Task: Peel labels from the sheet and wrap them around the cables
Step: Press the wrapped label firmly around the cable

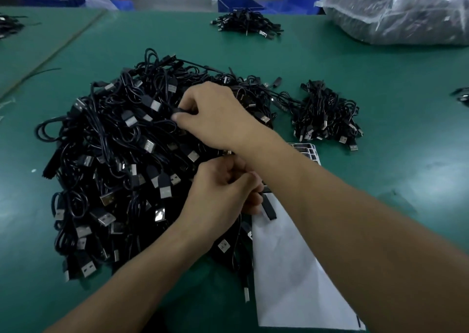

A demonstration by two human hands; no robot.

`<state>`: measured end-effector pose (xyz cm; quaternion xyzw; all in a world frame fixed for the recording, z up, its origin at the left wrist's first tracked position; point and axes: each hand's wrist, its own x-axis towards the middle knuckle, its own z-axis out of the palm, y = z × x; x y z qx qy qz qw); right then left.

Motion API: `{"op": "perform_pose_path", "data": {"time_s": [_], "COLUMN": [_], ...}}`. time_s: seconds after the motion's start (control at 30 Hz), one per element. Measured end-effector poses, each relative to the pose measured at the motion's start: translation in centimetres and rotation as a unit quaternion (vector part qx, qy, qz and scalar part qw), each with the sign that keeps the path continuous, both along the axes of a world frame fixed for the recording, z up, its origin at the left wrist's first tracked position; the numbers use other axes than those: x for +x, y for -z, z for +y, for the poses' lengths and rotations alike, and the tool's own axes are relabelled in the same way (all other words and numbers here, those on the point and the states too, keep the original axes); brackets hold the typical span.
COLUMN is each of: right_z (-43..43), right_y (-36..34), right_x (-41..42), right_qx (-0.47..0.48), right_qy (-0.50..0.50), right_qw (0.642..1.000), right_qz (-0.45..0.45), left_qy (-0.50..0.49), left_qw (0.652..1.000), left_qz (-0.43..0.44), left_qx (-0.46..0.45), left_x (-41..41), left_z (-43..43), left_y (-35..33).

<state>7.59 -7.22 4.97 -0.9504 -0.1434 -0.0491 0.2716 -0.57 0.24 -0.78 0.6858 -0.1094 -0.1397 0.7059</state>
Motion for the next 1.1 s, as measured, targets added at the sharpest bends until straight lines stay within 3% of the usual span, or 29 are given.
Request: {"op": "perform_pose_path", "data": {"time_s": [0.23,0.4,0.5,0.63,0.77,0.97,1.1], "right_z": [-2.5,-6.0,-8.0,-9.8,-10.6,-10.7,-10.7], "right_y": [-0.3,-0.2,0.6,2.1,1.7,1.3,2.0], "right_x": [-1.7,-4.7,-7.2,-10.4,-12.0,-12.2,-12.3], "right_qx": [0.256,0.499,0.567,0.53,0.4,0.231,0.248], "right_qy": [0.056,0.017,-0.059,-0.143,-0.208,-0.144,-0.063], "right_qw": [0.965,0.864,0.815,0.824,0.877,0.94,0.946], "right_qz": [-0.011,0.057,0.101,0.14,0.167,0.205,0.199], "left_qy": [-0.023,-0.052,-0.052,-0.005,0.021,0.021,-0.032], "left_qw": [0.998,0.99,0.975,0.97,0.975,0.969,0.965], "left_qz": [0.047,0.076,0.091,0.09,0.096,0.083,0.086], "left_qx": [-0.027,-0.109,-0.194,-0.227,-0.201,-0.23,-0.244], "left_x": [-0.1,-0.1,0.1,0.3,0.0,0.1,0.4], "left_z": [0.0,-0.1,0.5,1.1,0.8,1.2,1.1], "left_y": [-0.4,-1.1,-1.4,-1.6,-1.8,-2.0,-2.8]}}
